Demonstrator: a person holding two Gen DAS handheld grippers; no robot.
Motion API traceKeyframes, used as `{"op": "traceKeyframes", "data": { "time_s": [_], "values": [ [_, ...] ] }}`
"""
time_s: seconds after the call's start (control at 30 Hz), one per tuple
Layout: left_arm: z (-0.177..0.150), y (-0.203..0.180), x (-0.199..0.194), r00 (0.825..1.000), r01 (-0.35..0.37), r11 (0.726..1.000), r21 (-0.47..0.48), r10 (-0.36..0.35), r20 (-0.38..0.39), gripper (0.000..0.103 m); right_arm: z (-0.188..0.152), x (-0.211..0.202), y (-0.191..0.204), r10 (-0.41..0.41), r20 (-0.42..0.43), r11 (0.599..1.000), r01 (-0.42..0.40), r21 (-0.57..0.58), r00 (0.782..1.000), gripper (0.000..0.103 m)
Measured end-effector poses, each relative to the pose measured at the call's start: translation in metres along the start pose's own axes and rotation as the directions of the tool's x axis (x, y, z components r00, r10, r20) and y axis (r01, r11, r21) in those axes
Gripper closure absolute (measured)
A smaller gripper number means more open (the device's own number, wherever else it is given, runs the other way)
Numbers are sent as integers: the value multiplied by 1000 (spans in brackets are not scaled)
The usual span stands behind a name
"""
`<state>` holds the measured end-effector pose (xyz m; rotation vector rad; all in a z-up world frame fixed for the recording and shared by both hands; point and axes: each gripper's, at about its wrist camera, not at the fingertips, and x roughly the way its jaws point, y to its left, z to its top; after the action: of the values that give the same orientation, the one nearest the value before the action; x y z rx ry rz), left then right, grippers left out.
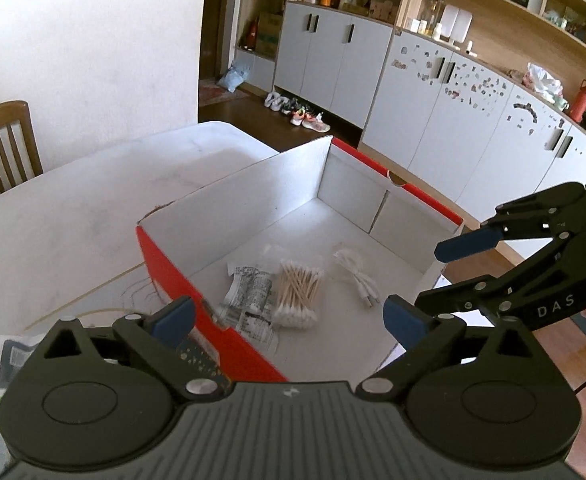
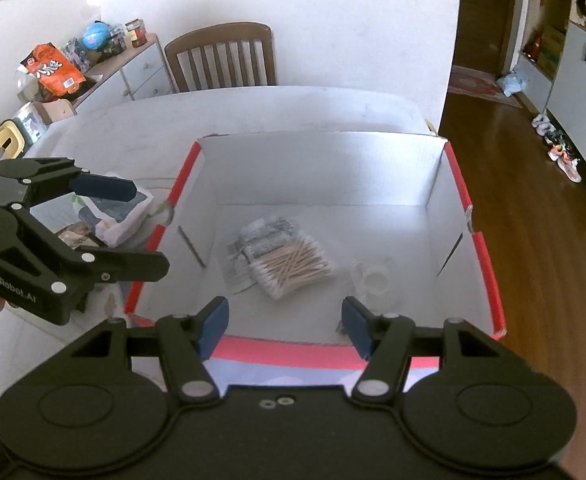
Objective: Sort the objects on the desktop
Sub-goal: 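Withdraw both grippers from the box back over the table pile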
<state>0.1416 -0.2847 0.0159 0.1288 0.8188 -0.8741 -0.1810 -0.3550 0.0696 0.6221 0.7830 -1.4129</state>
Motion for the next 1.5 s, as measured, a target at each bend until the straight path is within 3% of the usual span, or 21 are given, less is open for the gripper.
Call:
{"op": "traceKeyframes", "data": {
  "time_s": [0.63, 1.5],
  "values": [
    [-43, 51, -68, 999, -17, 1000, -6, 17, 41, 0, -13, 6, 86, -7, -4, 999, 7, 48, 1000, 41],
    [-113, 138, -128, 991, -116, 989, -89, 122, 63, 0, -8, 49, 200, 3, -1, 1000, -4, -31, 1000, 41]
  ]
}}
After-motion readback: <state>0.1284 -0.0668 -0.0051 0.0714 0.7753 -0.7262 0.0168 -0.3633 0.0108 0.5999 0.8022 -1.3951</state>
